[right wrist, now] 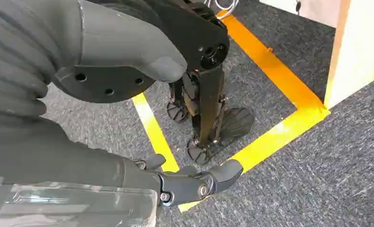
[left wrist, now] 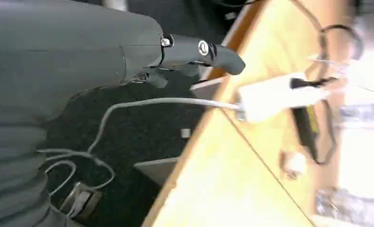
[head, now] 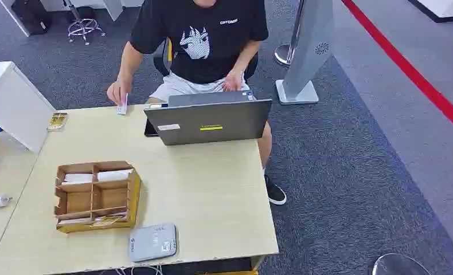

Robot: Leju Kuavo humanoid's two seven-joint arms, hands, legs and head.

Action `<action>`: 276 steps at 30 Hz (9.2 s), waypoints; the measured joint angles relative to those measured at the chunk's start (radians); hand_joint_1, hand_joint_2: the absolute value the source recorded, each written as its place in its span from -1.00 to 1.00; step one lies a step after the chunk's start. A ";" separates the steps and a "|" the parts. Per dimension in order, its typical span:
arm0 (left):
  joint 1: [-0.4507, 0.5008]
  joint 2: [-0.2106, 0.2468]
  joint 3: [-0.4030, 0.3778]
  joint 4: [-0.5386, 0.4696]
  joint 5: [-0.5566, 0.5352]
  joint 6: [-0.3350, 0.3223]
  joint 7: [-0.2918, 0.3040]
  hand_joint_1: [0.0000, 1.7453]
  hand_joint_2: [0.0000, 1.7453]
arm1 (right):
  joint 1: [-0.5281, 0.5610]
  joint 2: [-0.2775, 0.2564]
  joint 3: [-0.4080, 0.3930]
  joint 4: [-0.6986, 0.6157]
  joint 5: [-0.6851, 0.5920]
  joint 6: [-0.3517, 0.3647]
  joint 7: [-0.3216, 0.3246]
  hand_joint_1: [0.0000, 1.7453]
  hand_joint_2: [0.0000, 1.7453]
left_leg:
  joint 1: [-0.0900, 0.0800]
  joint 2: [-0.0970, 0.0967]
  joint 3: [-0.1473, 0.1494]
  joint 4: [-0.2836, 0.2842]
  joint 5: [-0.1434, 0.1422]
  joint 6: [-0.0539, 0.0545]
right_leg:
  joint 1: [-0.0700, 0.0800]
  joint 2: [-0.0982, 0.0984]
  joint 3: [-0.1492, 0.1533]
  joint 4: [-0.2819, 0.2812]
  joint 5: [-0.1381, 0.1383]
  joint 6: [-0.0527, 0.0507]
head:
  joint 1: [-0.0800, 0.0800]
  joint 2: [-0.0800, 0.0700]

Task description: Pass the card to the sensor for recognition and then transmit it.

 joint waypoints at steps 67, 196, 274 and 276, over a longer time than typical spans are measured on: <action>-0.371 0.703 -0.577 -0.306 -1.658 0.233 0.551 1.00 1.00 | -0.040 -0.071 0.420 0.026 -0.224 -0.049 0.087 -1.00 1.00 | 0.000 0.000 0.001 0.000 0.002 -0.002 | 0.000 0.001 0.000 0.001 0.002 -0.002 | 0.000 0.000; -0.496 0.479 -0.731 -0.078 -1.668 0.376 0.529 1.00 1.00 | -0.129 -0.007 0.182 -0.015 -0.273 0.159 -0.260 -1.00 1.00 | 0.001 0.000 -0.001 0.000 0.009 -0.001 | 0.001 0.000 -0.001 0.000 0.007 -0.003 | 0.000 0.000; 0.157 0.202 -0.592 -0.577 -1.399 0.204 0.251 -1.00 1.00 | -0.050 -0.021 -0.026 -0.004 -0.311 0.182 -0.353 -1.00 1.00 | 0.001 0.008 -0.001 0.000 0.002 -0.001 | 0.001 0.008 -0.004 0.000 0.004 -0.001 | 0.000 0.000; 0.162 0.226 -0.603 -0.554 -1.449 0.225 0.295 -1.00 1.00 | -0.050 -0.021 -0.026 -0.004 -0.310 0.183 -0.350 -1.00 1.00 | 0.001 0.007 -0.001 0.000 0.002 -0.001 | 0.001 0.007 -0.004 0.000 0.004 -0.001 | 0.000 0.000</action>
